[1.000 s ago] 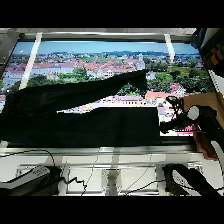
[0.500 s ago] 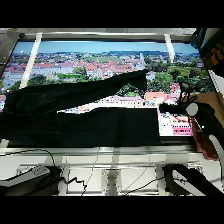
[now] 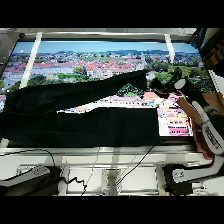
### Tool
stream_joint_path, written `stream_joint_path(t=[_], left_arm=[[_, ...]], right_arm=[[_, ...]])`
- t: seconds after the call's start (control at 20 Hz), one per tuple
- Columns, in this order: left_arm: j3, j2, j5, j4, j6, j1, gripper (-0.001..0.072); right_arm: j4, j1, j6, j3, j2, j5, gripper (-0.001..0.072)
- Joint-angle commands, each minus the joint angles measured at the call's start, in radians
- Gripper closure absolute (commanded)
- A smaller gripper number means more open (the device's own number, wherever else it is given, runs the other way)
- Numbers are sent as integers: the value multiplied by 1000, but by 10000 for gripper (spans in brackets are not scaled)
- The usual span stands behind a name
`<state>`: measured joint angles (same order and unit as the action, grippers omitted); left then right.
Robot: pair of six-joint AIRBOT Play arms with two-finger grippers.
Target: Fold the clothes and pants, and hang the long-sleeved shirts on hangers.
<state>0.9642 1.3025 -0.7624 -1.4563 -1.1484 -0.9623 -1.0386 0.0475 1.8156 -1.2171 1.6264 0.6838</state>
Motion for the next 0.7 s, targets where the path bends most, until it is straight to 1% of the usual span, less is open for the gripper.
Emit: stream_joint_path(t=[0.0, 0.1, 0.2, 0.4, 0.45, 0.65], left_arm=[[0, 1, 0, 3, 0, 1, 668], [0, 1, 0, 3, 0, 1, 668], [0, 1, 0, 3, 0, 1, 668], [0, 1, 0, 3, 0, 1, 668], [0, 1, 0, 3, 0, 1, 668], [0, 2, 3, 3, 0, 1, 668]], right_arm=[[135, 24, 8, -114, 143, 67, 176], [146, 34, 12, -130, 171, 59, 183], [144, 34, 47, -131, 193, 61, 201], [162, 33, 60, -131, 232, 48, 279], [164, 33, 60, -132, 232, 28, 330], [218, 32, 60, -134, 232, -18, 344]])
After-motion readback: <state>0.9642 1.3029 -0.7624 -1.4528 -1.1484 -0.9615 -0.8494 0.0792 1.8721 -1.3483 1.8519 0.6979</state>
